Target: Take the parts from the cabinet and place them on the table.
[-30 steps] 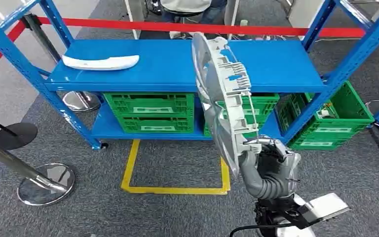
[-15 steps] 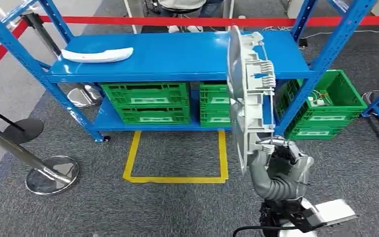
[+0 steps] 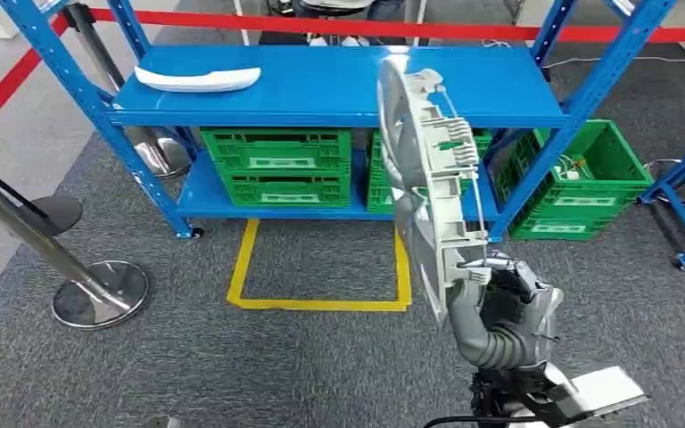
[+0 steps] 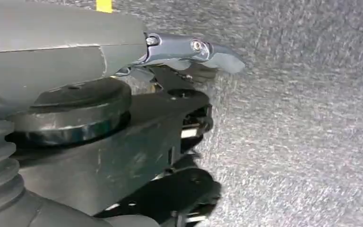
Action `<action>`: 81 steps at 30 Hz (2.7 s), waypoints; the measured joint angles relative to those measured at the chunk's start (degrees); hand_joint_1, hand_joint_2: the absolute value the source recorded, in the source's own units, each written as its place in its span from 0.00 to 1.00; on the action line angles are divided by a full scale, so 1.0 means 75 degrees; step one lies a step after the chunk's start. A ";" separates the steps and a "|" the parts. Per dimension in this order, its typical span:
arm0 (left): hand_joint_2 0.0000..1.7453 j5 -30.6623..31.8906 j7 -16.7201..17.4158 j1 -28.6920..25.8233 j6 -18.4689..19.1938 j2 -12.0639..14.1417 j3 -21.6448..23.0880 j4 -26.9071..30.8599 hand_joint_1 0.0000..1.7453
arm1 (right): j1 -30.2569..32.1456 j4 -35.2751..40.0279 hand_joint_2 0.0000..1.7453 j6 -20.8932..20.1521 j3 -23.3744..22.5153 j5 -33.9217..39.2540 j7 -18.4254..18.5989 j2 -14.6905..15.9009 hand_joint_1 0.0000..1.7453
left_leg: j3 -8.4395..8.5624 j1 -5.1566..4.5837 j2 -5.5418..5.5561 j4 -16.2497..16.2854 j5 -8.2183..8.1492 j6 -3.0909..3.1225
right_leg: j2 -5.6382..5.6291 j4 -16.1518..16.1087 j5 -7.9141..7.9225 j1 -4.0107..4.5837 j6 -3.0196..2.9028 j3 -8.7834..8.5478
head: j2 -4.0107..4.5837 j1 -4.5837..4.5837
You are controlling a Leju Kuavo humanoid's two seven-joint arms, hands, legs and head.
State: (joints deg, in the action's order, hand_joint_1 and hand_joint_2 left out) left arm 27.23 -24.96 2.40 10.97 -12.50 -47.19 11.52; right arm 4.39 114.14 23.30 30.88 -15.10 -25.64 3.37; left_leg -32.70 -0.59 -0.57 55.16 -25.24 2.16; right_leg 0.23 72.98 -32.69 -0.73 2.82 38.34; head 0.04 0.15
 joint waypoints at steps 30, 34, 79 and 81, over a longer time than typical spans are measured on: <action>1.00 0.0038 0.0061 -0.0039 -0.0093 0.0000 0.0003 0.0000 0.00 | 0.0554 0.0329 1.00 0.0804 0.0032 -0.0629 0.0020 0.0015 1.00 | -0.0055 0.0065 0.0073 0.0212 -0.0075 -0.0056 | -0.0019 -0.0070 -0.0931 -0.0041 -0.0024 -0.0295 | 0.0000 -0.0026; 1.00 0.0064 0.0125 -0.0038 -0.0230 -0.0020 0.0003 0.0000 0.00 | 0.0623 0.0329 1.00 0.0804 0.0035 -0.0568 0.0055 0.0026 1.00 | -0.0087 0.0048 0.0088 0.0294 -0.0062 -0.0048 | -0.0016 -0.1221 0.0018 -0.0042 -0.0042 -0.0829 | 0.0000 -0.0026; 1.00 0.0376 0.0303 -0.0029 -0.0755 -0.0006 0.0012 0.0000 0.00 | 0.0696 0.0396 1.00 0.0726 -0.0006 0.0228 -0.0076 0.0029 1.00 | -0.0458 0.0088 0.0048 0.2086 -0.1006 -0.0443 | 0.0000 -0.2045 0.0559 -0.0050 -0.0427 -0.0881 | 0.0000 0.0044; 1.00 0.0516 0.0318 -0.0018 -0.0918 -0.0009 0.0102 0.0000 0.00 | 0.0684 0.0402 1.00 0.0772 -0.0006 0.0359 -0.0154 -0.0064 1.00 | 0.0210 0.0078 0.0057 0.0703 -0.0323 -0.0344 | -0.0002 -0.2043 0.0564 -0.0046 -0.0413 -0.0906 | 0.0000 0.0044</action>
State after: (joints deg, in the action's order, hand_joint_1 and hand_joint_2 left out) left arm 31.10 -22.58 2.27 4.09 -12.57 -46.43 11.52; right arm 9.52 117.15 29.09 30.84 -12.42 -26.79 2.89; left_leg -31.13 0.00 -0.14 60.43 -27.66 -0.42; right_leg 0.21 57.66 -28.46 -1.08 -0.28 31.54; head 0.04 0.48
